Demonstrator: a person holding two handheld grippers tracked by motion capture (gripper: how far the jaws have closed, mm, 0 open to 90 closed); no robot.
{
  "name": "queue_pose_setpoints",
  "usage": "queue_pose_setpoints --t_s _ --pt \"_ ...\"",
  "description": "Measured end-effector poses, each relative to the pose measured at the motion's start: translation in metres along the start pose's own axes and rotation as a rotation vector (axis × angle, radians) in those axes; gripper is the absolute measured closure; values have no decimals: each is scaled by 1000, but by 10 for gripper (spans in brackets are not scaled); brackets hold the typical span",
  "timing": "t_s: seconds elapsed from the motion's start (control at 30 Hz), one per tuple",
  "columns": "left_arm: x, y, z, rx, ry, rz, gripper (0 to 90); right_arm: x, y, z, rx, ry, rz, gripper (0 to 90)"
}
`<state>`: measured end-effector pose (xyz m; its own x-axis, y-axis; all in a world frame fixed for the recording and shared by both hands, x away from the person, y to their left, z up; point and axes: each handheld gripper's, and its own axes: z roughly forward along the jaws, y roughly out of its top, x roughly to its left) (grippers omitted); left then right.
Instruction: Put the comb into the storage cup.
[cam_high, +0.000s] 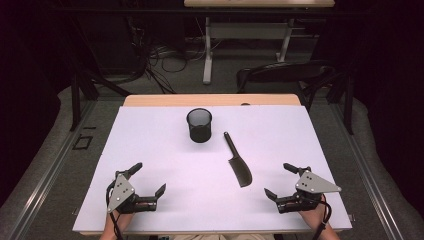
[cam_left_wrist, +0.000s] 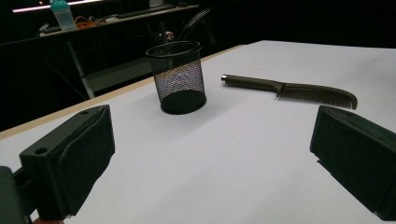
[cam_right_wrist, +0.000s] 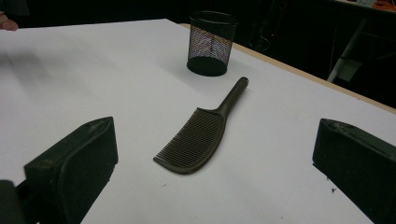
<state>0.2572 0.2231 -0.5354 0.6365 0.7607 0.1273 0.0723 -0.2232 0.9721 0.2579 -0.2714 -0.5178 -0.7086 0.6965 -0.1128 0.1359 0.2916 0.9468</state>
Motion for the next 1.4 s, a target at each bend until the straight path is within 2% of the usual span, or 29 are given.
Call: queue_pose_setpoints --t_s 0.3,0.8,1.1,1.23,1.4 --pt "1 0 2 4 1 2 2 -1 0 3 8 5 -4 0" --pt "0 1 4 9 5 11 2 -5 7 19 47 35 -22 0" --pt "1 0 7 19 -1 13 1 -6 14 35 95 58 -12 0" --pt "1 0 7 19 3 16 1 -4 17 44 119 70 -35 0" --pt "2 0 6 19 4 18 1 -5 23 54 129 81 -40 0"
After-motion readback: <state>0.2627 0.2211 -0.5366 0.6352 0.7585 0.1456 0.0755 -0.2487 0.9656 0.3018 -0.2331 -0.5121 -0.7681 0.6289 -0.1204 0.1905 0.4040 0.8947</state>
